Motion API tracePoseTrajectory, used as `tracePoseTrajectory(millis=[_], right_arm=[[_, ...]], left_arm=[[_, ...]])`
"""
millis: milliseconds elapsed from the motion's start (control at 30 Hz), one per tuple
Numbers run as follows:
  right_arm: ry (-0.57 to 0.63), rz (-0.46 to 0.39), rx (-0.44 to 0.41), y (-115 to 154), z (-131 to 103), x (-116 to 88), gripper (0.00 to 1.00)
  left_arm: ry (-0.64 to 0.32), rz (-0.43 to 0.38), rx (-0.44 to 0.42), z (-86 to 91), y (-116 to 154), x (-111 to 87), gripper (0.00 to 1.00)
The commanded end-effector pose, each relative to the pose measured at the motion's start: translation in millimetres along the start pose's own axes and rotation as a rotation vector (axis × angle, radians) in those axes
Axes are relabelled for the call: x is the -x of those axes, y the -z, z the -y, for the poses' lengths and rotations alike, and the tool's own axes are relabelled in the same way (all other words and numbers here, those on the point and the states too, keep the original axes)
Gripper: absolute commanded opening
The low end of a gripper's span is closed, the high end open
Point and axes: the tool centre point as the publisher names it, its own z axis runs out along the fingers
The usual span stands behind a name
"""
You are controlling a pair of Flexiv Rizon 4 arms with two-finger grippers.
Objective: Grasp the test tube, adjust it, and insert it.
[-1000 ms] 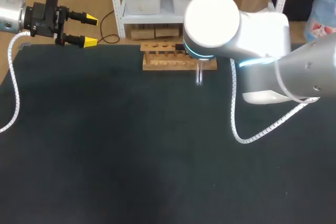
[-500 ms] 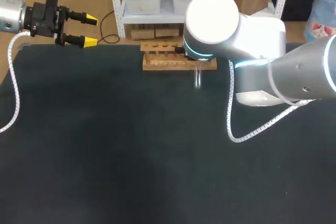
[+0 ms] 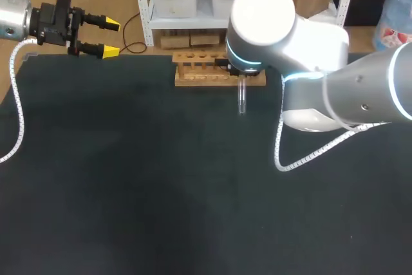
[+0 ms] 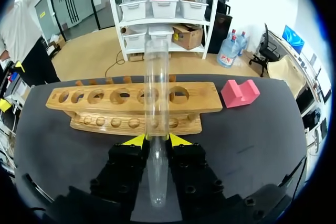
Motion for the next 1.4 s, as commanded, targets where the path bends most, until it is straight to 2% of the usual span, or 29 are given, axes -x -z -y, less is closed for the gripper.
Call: tracePoseTrajectory(millis=[33, 300, 567, 1167, 1400], right_arm=[[0.002, -0.012, 0.001, -4.2, 0.5, -1.2, 0.0], [-0.001, -0.019, 0.001, -2.2, 3.4, -3.2, 0.0], [-0.015, 0.004, 0.009, 20.1, 9.4, -1.3, 0.0], [-0.04, 0.141, 0.088, 91.3, 25.1, 22.0, 0.0], [-0.036, 0.203, 0.097, 104.5, 28.4, 29.2, 0.0]], left_arm=[[-0.001, 0.0, -0.001, -0.6, -0.1, -0.4, 1.0], [-0.001, 0.0, -0.001, -0.6, -0.1, -0.4, 1.0], [-0.001, 0.0, -0.001, -0.6, -0.1, -0.4, 1.0], [-0.001, 0.0, -0.001, -0.6, -0.1, -0.4, 1.0], [-0.001, 0.0, -0.001, -0.6, -0.1, -0.4, 1.0]])
